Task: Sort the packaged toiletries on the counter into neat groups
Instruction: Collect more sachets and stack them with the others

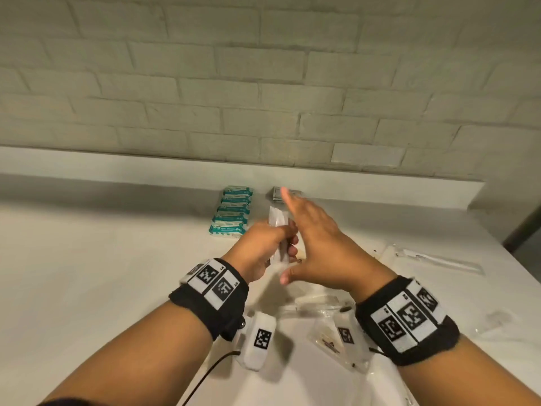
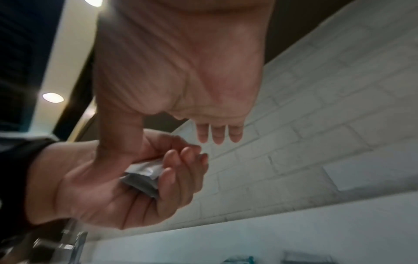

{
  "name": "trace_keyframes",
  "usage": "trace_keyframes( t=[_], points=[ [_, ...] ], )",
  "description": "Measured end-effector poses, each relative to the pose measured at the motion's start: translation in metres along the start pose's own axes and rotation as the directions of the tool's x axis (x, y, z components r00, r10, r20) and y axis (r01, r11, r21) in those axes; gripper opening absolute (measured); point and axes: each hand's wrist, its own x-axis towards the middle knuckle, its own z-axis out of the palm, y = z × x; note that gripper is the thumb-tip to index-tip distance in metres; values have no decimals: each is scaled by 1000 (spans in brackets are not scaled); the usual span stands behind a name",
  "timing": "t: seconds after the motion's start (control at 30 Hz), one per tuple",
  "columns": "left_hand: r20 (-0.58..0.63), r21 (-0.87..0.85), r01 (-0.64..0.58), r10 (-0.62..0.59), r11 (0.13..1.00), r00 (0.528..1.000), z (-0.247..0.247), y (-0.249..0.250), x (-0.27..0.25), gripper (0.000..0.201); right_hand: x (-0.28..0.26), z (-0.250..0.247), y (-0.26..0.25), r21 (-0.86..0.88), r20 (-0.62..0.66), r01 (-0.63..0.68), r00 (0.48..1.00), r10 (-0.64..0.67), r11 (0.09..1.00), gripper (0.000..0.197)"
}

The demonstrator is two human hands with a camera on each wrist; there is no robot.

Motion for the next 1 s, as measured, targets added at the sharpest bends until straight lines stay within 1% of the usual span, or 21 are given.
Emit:
trace_keyframes(
  t=[0.03,0.07,0.13,0.2,0.27,0.37,0.43,0.47,0.5,0.53,0.57,0.6,0.63,0.67,0.7,0.73,0.77,0.8,0.9,0.97,1.0],
  points=[
    [22,11,9,-9,1000,1000,3,-1,0,27,2,1,-1,-62,37,50,998,-47,997,140],
    [39,15,20,-20,1000,999,5,-2,-2,30,4,2,-2,-116,39,91,995,-87,989,138],
    [45,5,54,-54,999,998,8,-3,-2,25,7,6,0,-169,-34,131,990,-139,977,128],
    [29,-63,91,-90,994,996,8,-4,-1,15,8,6,2,-144,-86,124,987,-137,982,121],
    [26,-129,114,-112,985,993,6,-5,1,12,8,7,4,-124,-77,125,988,-135,984,122],
    [47,-145,173,-167,974,985,5,-9,2,16,9,11,4,-151,-50,135,988,-144,979,125],
    [34,-144,174,-171,974,985,8,-10,4,17,10,14,5,-158,-54,127,989,-137,979,126],
    [18,-156,155,-154,976,988,9,-11,4,16,10,16,7,-123,-46,102,993,-109,987,128],
    [-2,-188,134,-136,973,991,9,-11,4,17,10,17,9,-41,-36,57,998,-59,998,131],
    [-27,-240,107,-117,965,993,8,-10,6,17,10,16,10,79,-26,-6,1000,8,997,133],
    [-58,-302,70,-92,951,994,6,-10,9,17,11,16,12,212,-17,-78,996,84,974,129],
    [-83,-361,27,-61,932,995,3,-9,12,15,13,16,14,337,-18,-146,987,161,930,117],
    [-104,-404,-15,-30,915,994,0,-8,15,14,15,16,17,446,-16,-209,970,242,870,95],
    [-120,-429,-54,2,902,993,-3,-7,18,12,18,17,21,544,7,-268,949,315,795,68],
    [-130,-442,-81,25,894,991,-4,-7,21,12,21,18,23,635,59,-321,927,370,702,45],
    [-138,-447,-98,40,889,990,-3,-7,25,11,25,21,24,725,126,-352,913,387,592,31],
    [-140,-443,-107,50,890,989,-2,-7,28,12,28,23,24,798,175,-355,910,375,488,25],
    [-136,-430,-110,56,896,989,1,-8,31,14,31,26,25,846,192,-340,913,359,412,20],
    [-135,-390,-106,57,915,989,7,-14,43,18,44,33,30,926,186,-292,904,385,239,9],
    [-105,-370,-77,41,926,994,5,-19,50,23,51,37,37,941,204,-294,888,412,168,9],
    [-86,-351,-62,33,934,996,3,-23,55,27,55,38,44,936,217,-310,881,421,169,6]
  ],
)
